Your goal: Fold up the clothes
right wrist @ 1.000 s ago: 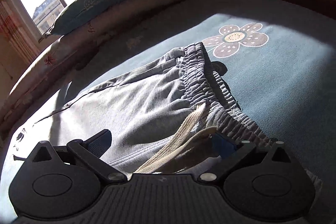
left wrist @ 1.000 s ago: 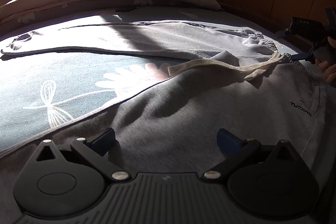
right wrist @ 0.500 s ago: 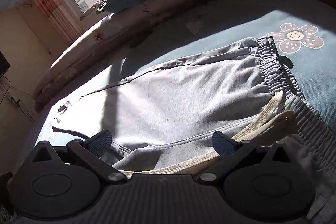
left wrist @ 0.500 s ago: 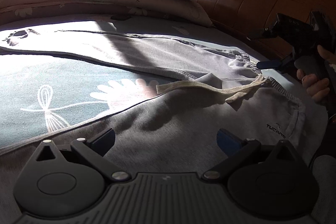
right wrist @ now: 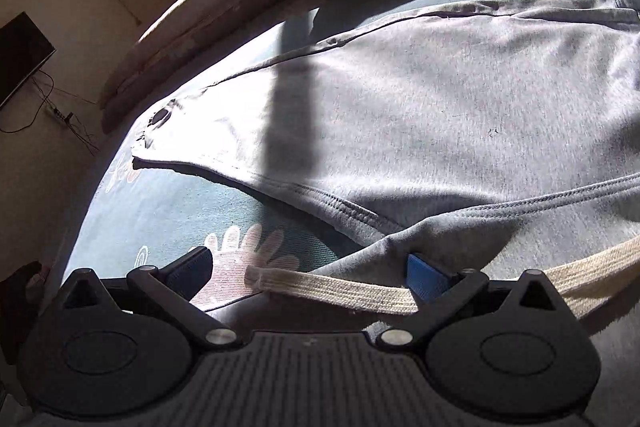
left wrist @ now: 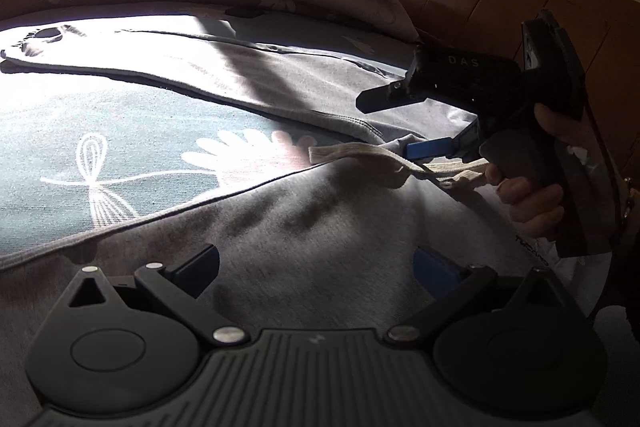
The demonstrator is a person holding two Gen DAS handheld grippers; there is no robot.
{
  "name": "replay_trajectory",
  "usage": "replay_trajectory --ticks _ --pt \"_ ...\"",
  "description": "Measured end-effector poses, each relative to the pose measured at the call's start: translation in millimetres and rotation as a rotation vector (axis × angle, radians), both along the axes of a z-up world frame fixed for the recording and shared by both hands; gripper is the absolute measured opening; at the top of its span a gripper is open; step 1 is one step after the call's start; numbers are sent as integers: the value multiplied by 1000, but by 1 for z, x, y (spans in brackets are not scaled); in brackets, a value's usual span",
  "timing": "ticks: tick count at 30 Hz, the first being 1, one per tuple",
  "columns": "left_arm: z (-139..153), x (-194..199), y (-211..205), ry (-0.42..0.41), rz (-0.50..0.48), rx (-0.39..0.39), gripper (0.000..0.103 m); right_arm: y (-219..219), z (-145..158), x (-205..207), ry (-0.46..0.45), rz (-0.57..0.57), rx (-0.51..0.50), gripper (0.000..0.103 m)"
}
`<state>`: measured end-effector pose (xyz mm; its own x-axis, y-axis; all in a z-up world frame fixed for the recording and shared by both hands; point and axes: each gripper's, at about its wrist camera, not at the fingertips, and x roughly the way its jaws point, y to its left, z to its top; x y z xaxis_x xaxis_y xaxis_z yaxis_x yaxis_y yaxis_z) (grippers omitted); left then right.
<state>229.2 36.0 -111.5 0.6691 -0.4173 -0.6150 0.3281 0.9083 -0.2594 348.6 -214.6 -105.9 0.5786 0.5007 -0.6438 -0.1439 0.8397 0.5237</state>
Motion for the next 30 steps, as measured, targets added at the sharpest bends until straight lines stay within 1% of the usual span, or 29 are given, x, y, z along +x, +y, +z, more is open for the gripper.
replay_trajectory --ticks 2,3,5,8,11,12,14,17,20,22,24,26,28,30 --pt "0 0 1 0 11 7 102 0 8 0 -8 -9 3 103" --pt "0 0 1 0 17 10 102 0 16 -4 -38 -4 13 103" --pt "0 0 2 0 20 10 102 2 25 -10 -64 16 35 103" --pt "0 -2 2 -4 25 27 102 15 16 -9 3 63 62 103" --pt "-1 -2 3 -3 26 32 102 36 0 -4 8 71 -13 103" --pt "-1 -1 3 1 28 32 102 41 -5 -2 3 75 -24 103" --pt "-1 -1 4 6 34 33 102 50 -6 3 -28 66 -61 103" --pt "1 -1 6 3 47 40 102 54 8 2 -41 65 -33 103" --pt "4 -3 9 -5 51 38 102 64 24 -10 -72 138 -8 103" --pt "4 -4 9 -4 50 38 102 72 24 -16 -56 190 4 103" --pt "2 -4 10 8 40 43 102 84 16 -19 -11 243 8 103" --pt "-1 -3 10 25 30 47 102 94 0 -18 48 240 1 103" --pt "-3 -3 8 32 22 51 102 100 -8 -22 48 209 31 103" --pt "-2 -4 6 27 13 58 102 105 -7 -21 87 271 129 103"
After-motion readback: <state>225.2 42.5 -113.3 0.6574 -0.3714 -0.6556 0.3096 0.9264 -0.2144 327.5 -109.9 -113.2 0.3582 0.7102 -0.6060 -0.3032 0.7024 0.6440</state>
